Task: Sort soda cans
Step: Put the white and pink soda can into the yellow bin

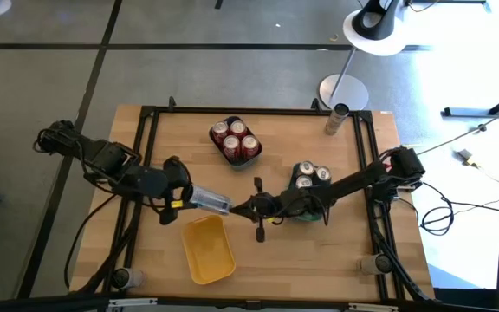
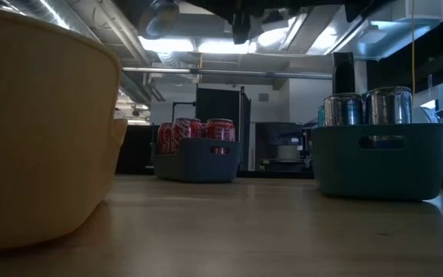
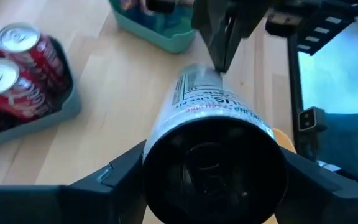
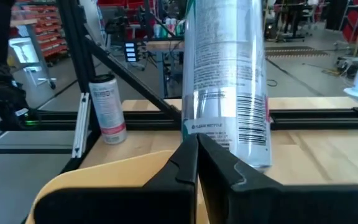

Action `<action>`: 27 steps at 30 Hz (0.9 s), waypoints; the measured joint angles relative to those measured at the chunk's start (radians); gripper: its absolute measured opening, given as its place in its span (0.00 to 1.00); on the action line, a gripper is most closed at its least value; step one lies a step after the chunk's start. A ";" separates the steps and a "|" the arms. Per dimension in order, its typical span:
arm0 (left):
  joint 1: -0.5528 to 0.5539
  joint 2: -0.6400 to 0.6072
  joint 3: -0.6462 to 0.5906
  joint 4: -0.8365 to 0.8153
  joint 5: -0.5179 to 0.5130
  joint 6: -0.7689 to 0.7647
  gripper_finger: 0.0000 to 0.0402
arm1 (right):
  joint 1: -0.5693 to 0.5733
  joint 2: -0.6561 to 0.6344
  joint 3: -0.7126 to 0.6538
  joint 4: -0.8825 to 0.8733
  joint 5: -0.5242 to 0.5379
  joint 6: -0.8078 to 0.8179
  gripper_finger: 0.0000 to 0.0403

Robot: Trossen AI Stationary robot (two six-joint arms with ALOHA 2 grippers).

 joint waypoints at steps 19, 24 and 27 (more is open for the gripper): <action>0.016 0.121 0.000 0.254 -0.122 0.153 0.62 | 0.001 0.039 0.001 -0.050 -0.001 0.011 0.03; -0.043 0.130 0.000 0.141 -0.103 -0.007 0.60 | 0.047 -0.067 0.004 -0.208 0.054 -0.034 0.03; -0.107 0.130 -0.004 0.138 -0.096 -0.090 0.60 | 0.086 -0.125 0.004 -0.307 0.141 -0.070 0.03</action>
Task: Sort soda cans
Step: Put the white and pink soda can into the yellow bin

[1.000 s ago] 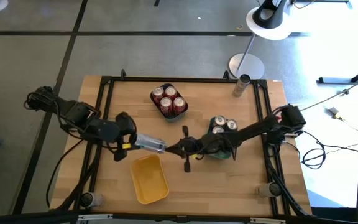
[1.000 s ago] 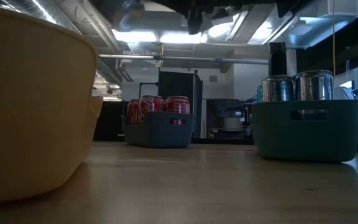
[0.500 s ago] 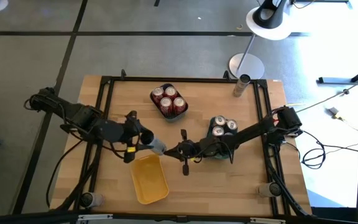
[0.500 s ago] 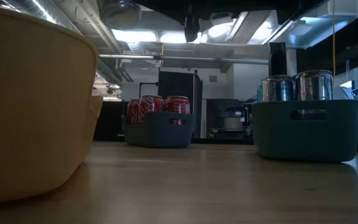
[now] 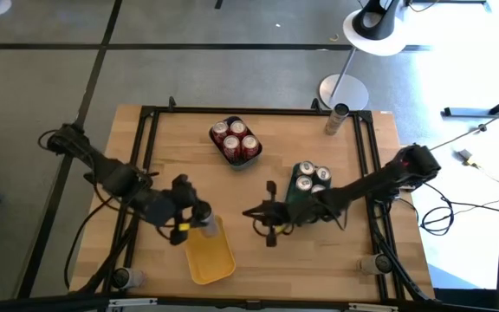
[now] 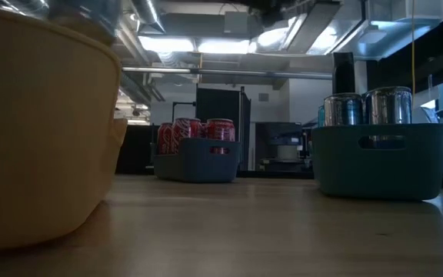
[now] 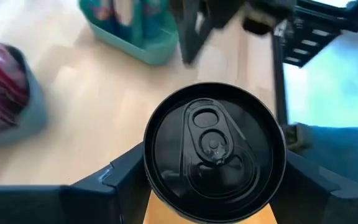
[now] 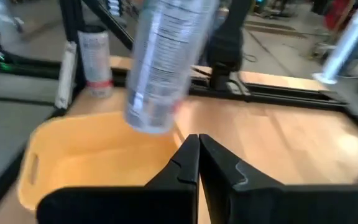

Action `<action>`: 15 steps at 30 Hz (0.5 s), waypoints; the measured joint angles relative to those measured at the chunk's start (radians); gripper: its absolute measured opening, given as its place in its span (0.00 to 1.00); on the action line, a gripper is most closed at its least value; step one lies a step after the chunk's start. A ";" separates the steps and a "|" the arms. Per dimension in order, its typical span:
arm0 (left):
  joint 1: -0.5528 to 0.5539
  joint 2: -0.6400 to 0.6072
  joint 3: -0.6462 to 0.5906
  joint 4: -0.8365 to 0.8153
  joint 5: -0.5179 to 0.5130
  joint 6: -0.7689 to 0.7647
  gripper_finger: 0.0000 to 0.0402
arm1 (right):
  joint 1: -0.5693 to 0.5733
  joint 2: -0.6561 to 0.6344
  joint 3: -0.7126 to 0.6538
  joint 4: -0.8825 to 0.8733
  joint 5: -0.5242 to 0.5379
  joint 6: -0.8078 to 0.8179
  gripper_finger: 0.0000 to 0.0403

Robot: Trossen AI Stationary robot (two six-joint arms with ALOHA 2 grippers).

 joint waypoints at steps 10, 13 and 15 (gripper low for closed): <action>-0.087 0.017 -0.295 0.200 -0.126 -0.269 0.61 | 0.024 -0.039 -0.001 -0.048 0.130 -0.043 0.03; -0.087 0.042 -0.365 0.256 -0.144 -0.293 0.61 | 0.024 -0.040 -0.001 -0.058 0.129 -0.044 0.03; -0.082 0.058 -0.390 0.254 -0.158 -0.298 0.61 | 0.024 -0.040 -0.001 -0.058 0.128 -0.044 0.03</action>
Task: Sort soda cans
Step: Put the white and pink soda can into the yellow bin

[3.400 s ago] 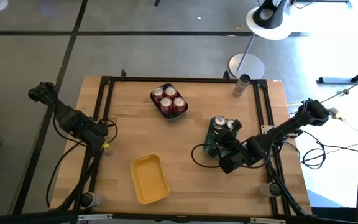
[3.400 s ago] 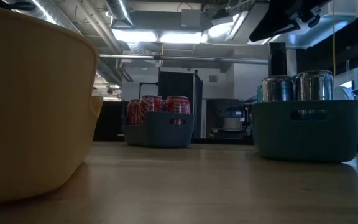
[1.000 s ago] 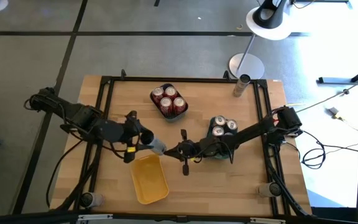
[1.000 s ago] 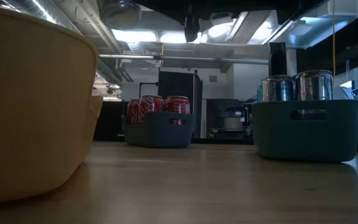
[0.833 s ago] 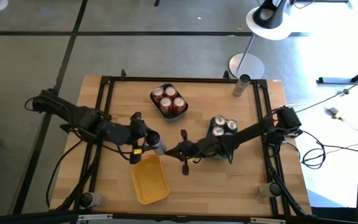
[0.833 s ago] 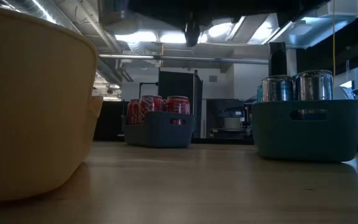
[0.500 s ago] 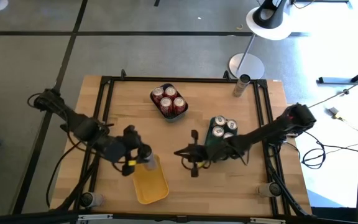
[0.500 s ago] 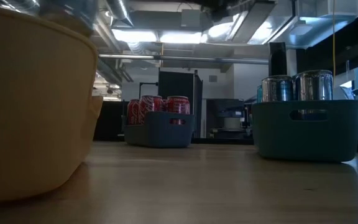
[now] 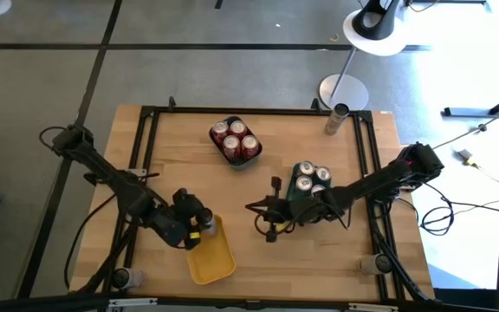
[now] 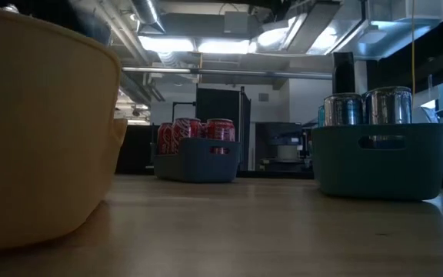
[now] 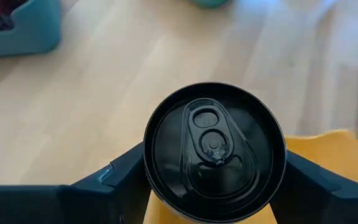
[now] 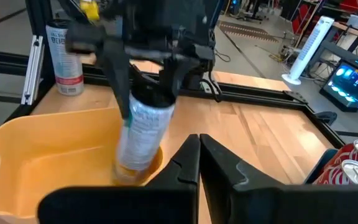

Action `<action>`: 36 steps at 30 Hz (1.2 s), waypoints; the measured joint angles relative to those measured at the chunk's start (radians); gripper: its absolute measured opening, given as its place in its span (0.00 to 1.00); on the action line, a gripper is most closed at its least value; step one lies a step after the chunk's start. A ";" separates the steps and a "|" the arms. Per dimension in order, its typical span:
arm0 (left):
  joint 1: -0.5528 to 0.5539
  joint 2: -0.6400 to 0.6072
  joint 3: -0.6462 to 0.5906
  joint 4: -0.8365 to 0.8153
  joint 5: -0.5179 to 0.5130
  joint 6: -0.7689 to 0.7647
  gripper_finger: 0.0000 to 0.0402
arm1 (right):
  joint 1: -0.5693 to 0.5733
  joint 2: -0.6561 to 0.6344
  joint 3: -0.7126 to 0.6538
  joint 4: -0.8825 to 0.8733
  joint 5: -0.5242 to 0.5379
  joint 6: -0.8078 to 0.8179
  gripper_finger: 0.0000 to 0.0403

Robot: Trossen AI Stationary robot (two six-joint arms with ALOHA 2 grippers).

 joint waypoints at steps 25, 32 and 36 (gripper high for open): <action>0.382 -0.003 -0.024 0.053 0.001 0.789 0.61 | -0.019 0.000 0.000 -0.009 -0.001 0.011 0.03; 0.406 -0.002 -0.031 0.001 0.006 0.623 0.62 | -0.019 0.000 0.000 -0.010 -0.001 0.027 0.03; 0.430 -0.008 -0.089 0.064 -0.012 0.519 0.62 | -0.019 0.000 0.000 -0.010 -0.001 0.027 0.03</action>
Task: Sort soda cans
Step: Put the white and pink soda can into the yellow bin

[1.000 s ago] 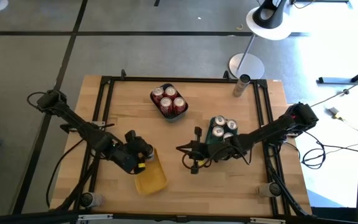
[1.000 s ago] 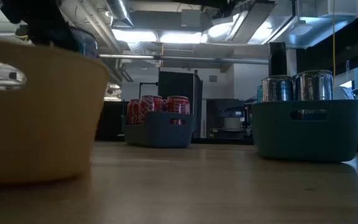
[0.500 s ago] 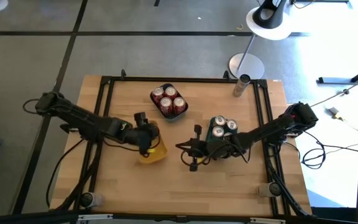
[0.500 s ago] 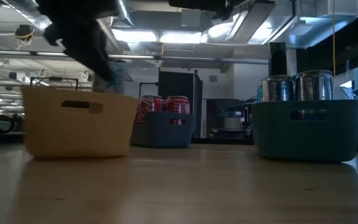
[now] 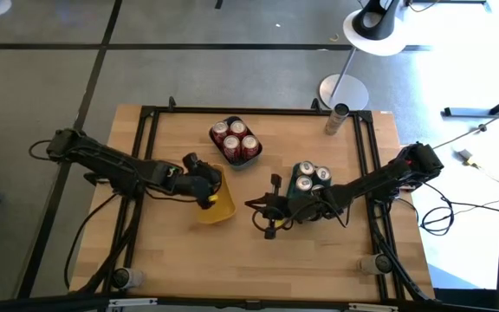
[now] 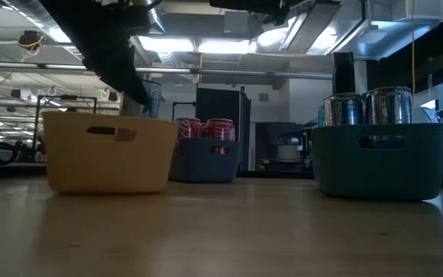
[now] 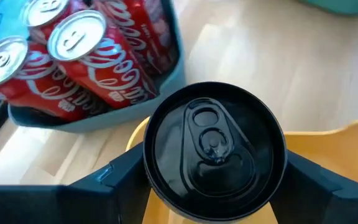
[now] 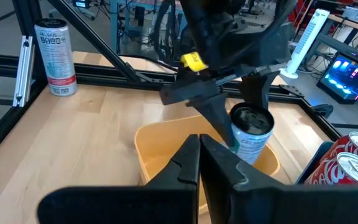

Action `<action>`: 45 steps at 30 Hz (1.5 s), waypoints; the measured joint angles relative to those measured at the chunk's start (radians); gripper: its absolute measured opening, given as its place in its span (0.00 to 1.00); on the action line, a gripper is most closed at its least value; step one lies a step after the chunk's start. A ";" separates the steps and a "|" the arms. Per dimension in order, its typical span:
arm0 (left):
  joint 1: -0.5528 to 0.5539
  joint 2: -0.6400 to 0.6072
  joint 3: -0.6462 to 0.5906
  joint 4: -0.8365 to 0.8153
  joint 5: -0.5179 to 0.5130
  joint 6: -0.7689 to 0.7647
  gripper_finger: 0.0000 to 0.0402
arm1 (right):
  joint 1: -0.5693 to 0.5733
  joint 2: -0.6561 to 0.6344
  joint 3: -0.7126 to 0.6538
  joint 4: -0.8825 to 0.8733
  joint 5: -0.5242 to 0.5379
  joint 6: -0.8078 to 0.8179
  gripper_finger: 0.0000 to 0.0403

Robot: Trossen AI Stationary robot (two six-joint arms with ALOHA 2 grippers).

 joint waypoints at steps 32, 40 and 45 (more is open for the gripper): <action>0.031 -0.036 0.027 0.002 -0.003 -0.001 0.81 | 0.000 0.000 0.000 -0.012 -0.001 -0.004 0.03; 0.031 -0.131 0.100 -0.118 -0.006 0.001 0.81 | 0.000 0.000 0.000 -0.025 -0.001 -0.004 0.03; 0.003 -0.191 0.101 -0.060 0.027 0.100 0.81 | 0.001 0.000 0.000 -0.019 -0.001 -0.004 0.03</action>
